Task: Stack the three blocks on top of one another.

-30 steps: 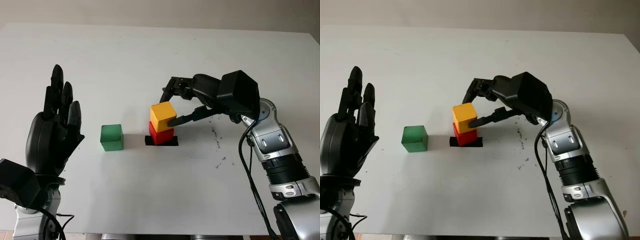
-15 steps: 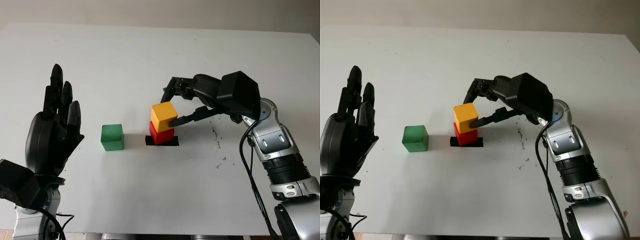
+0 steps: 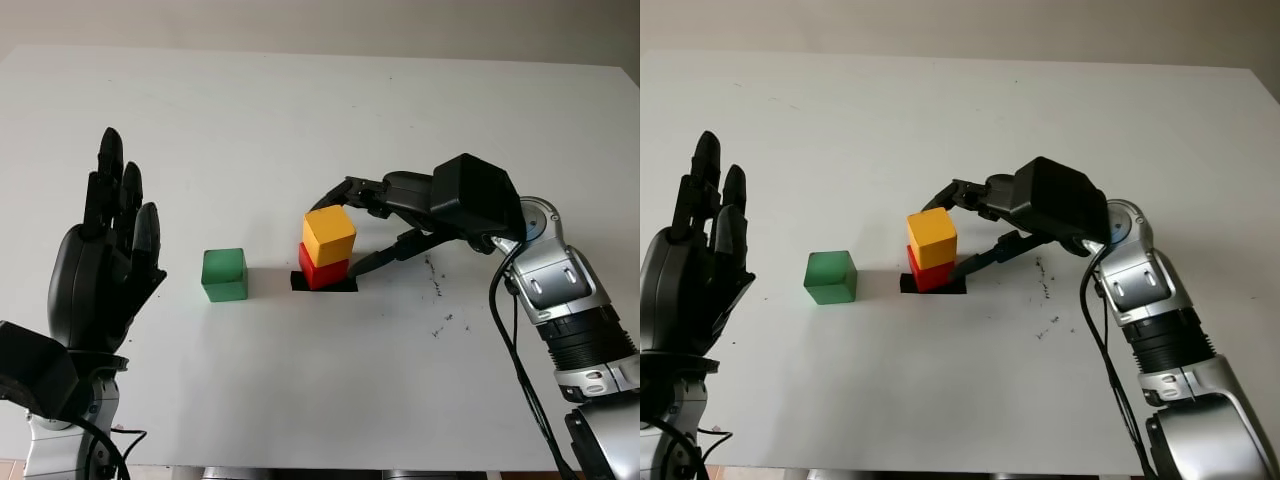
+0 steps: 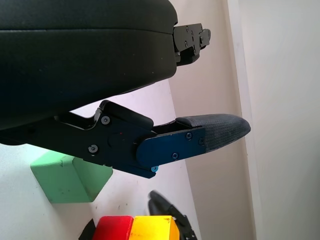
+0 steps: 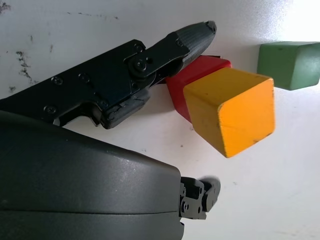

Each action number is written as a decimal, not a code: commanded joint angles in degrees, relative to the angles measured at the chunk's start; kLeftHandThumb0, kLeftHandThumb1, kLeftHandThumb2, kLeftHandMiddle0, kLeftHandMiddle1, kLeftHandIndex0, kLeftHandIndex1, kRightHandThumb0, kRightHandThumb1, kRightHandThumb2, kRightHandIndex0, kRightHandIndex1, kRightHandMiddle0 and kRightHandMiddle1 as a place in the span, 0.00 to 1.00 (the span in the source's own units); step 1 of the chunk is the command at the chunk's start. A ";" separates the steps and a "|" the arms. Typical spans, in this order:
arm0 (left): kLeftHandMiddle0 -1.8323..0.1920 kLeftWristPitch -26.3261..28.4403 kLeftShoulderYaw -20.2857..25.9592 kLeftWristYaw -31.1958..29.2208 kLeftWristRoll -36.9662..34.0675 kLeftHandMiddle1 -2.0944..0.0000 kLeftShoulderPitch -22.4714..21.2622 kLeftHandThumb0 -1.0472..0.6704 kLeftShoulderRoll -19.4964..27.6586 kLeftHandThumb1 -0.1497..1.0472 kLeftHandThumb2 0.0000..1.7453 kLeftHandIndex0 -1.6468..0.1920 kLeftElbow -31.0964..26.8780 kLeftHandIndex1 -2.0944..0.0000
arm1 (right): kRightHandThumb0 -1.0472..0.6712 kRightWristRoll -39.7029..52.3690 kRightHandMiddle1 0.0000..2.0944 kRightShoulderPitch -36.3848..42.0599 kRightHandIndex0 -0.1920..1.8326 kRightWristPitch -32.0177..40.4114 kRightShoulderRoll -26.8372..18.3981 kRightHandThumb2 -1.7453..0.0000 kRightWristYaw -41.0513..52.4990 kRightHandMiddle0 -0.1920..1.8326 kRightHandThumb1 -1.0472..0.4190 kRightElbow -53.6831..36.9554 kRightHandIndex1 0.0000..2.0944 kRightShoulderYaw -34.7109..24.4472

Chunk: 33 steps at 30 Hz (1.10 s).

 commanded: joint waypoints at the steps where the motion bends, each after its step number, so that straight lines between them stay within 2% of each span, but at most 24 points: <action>1: 0.98 -0.26 0.07 0.04 0.25 0.97 0.49 0.21 0.19 1.00 0.35 0.98 -0.43 0.97 | 0.09 -0.22 0.00 1.76 0.00 -1.70 -0.80 0.97 -1.34 0.00 0.14 -1.99 0.00 -0.84; 9: 0.98 -0.64 0.04 0.13 0.91 0.97 0.53 0.21 0.22 1.00 0.34 0.98 -0.18 0.98 | 0.06 1.90 0.00 4.82 0.00 0.95 -0.24 0.97 -5.98 0.00 0.13 -6.62 0.00 -4.54; 14: 0.98 0.49 0.17 0.32 1.82 0.97 0.79 0.21 0.41 1.00 0.34 0.98 -0.19 0.97 | 0.04 5.26 0.00 8.27 0.00 2.94 1.31 0.95 -12.20 0.00 0.08 -9.52 0.00 -10.48; 15: 0.98 0.57 0.23 0.30 1.89 0.97 0.79 0.21 0.46 1.00 0.34 0.98 -0.15 0.97 | 0.05 6.33 0.00 10.05 0.00 1.18 2.25 0.95 -14.37 0.00 0.08 -9.85 0.00 -12.28; 16: 0.98 0.79 0.32 0.22 1.78 0.97 0.73 0.21 0.54 1.00 0.34 0.98 -0.09 0.97 | 0.06 7.02 0.00 12.02 0.00 -0.14 3.28 0.86 -16.67 0.00 0.03 -10.56 0.00 -13.68; 18: 0.98 0.78 0.58 -0.29 1.10 0.97 0.44 0.21 0.75 1.00 0.34 0.98 0.54 0.97 | 0.08 7.95 0.00 15.95 0.00 -0.97 4.79 0.72 -20.15 0.00 0.01 -12.90 0.00 -15.55; 20: 0.98 1.00 0.66 -0.66 0.79 0.97 0.17 0.21 1.00 1.00 0.33 0.97 0.89 0.97 | 0.12 10.19 0.00 19.23 0.00 0.08 6.85 0.64 -22.20 0.00 0.00 -15.48 0.00 -16.97; 26: 0.96 1.87 0.23 -3.00 0.49 0.97 -1.49 0.20 3.23 1.00 0.32 0.96 1.92 0.97 | 0.16 15.69 0.00 26.02 0.00 0.73 13.32 0.59 -27.38 0.00 0.00 -20.72 0.00 -18.64; 30: 0.95 -0.16 -0.95 -3.30 5.00 0.97 -3.16 0.21 5.52 1.00 0.33 0.95 4.41 0.97 | 0.17 17.67 0.00 29.10 0.00 3.21 16.73 0.59 -30.64 0.00 0.00 -23.89 0.00 -18.42; 33: 0.93 -0.38 -2.07 -3.10 7.29 0.97 -4.61 0.22 6.09 1.00 0.28 0.94 5.61 0.97 | 0.17 17.70 0.00 31.37 0.00 5.12 19.66 0.57 -33.62 0.00 0.00 -25.51 0.00 -17.21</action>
